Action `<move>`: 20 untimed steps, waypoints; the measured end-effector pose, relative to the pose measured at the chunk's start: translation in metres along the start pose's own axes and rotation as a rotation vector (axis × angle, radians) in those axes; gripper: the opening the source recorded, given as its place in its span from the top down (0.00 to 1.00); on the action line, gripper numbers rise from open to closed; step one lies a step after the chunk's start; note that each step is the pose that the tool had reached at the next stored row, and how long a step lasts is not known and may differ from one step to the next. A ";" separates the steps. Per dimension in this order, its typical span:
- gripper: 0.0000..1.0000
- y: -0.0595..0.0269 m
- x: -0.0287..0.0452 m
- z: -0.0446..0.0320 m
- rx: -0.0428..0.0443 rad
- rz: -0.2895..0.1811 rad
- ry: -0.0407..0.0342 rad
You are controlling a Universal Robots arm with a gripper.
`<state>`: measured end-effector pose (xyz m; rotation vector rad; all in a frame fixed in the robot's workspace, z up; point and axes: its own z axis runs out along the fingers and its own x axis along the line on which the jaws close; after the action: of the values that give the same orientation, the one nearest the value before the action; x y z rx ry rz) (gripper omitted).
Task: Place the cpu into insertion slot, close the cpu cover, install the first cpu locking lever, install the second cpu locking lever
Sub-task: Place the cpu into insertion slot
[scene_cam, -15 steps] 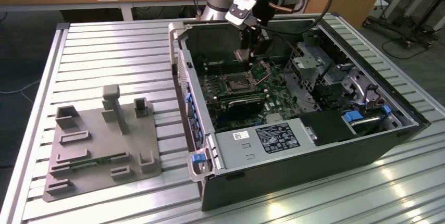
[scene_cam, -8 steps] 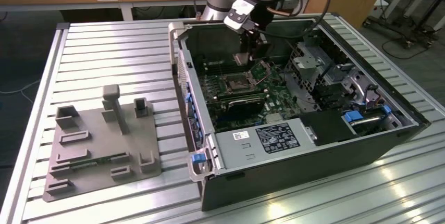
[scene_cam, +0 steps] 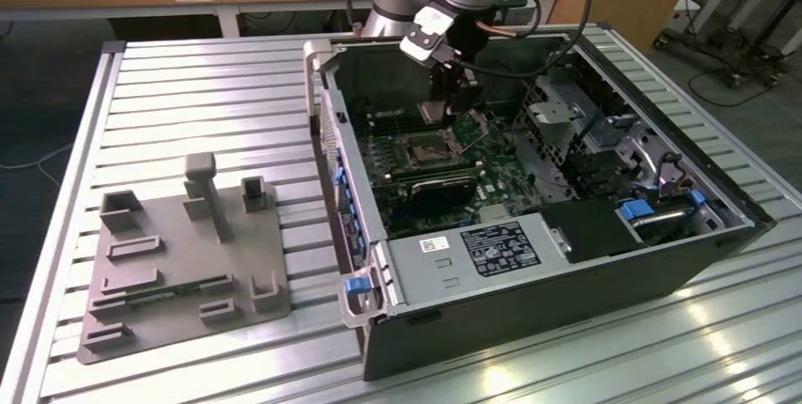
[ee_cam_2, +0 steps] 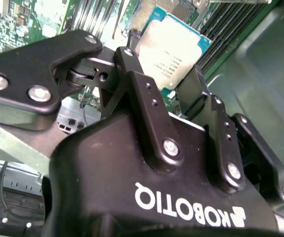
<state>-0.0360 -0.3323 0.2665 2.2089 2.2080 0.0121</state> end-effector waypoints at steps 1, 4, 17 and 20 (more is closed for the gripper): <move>0.46 0.0000 0.0000 0.0001 0.0000 0.000 0.0000; 0.46 0.0000 0.0000 0.0001 -0.0001 0.000 0.0000; 0.46 -0.0001 0.0001 0.0088 -0.0001 0.000 0.0000; 0.46 -0.0002 0.0001 0.0143 -0.0001 0.000 0.0000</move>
<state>-0.0360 -0.3323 0.2522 2.2088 2.2080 0.0121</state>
